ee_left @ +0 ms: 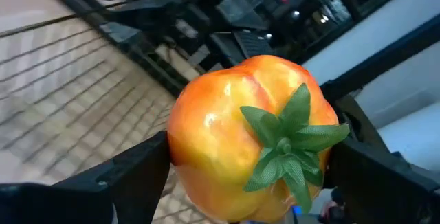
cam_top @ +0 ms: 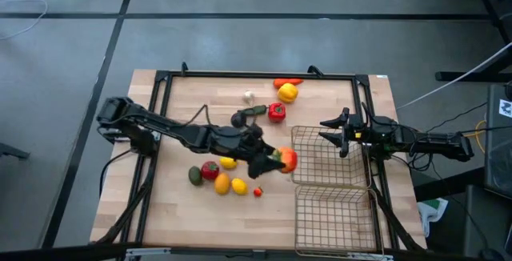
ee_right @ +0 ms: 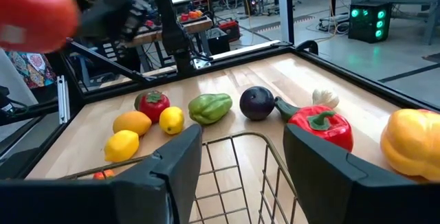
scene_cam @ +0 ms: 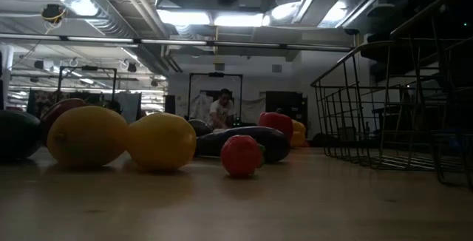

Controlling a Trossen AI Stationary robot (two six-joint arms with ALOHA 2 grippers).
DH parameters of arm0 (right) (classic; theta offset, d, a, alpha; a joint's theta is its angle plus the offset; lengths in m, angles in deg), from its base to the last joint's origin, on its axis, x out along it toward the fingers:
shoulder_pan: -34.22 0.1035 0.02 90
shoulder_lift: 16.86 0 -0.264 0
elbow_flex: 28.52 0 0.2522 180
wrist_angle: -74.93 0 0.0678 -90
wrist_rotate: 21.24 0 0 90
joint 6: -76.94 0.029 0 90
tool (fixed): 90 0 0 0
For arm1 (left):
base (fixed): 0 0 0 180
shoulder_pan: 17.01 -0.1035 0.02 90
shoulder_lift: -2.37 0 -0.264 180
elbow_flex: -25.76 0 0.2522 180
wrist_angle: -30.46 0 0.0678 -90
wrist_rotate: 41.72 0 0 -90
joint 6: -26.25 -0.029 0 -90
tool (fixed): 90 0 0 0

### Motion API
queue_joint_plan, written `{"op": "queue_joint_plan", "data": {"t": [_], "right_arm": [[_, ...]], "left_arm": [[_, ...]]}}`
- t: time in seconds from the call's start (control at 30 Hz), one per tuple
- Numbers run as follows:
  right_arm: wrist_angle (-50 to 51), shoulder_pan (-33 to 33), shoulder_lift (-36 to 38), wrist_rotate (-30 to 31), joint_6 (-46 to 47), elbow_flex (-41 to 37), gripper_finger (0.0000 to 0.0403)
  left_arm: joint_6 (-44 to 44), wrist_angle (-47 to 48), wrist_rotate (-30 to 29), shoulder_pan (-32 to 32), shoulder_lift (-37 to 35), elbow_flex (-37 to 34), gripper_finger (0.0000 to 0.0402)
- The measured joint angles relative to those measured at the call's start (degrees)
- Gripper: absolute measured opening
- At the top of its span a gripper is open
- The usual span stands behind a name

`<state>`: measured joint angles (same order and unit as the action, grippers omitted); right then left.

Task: Sort produce into baskets
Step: Put the top orange tomato into the bottom wire basket

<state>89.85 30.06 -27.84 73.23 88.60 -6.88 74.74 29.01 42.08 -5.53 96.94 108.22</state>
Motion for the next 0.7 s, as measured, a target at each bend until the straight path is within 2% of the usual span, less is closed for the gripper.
{"op": "queue_joint_plan", "data": {"t": [0.17, 0.53, 0.7], "right_arm": [[0.41, 0.00, 0.00, 0.00, 0.00, 0.00, 0.0204], [0.34, -0.01, 0.00, 0.00, 0.00, 0.00, 0.0204], [0.30, -0.01, 0.00, 0.00, 0.00, 0.00, 0.0204]], "left_arm": [[-1.67, 0.40, 0.00, 1.90, 6.69, 9.42, 0.0361], [-3.93, 11.86, -0.21, 5.91, 24.61, 33.79, 0.0361], [-3.86, 15.62, -0.21, 7.35, 31.82, 42.31, 0.0361]]}}
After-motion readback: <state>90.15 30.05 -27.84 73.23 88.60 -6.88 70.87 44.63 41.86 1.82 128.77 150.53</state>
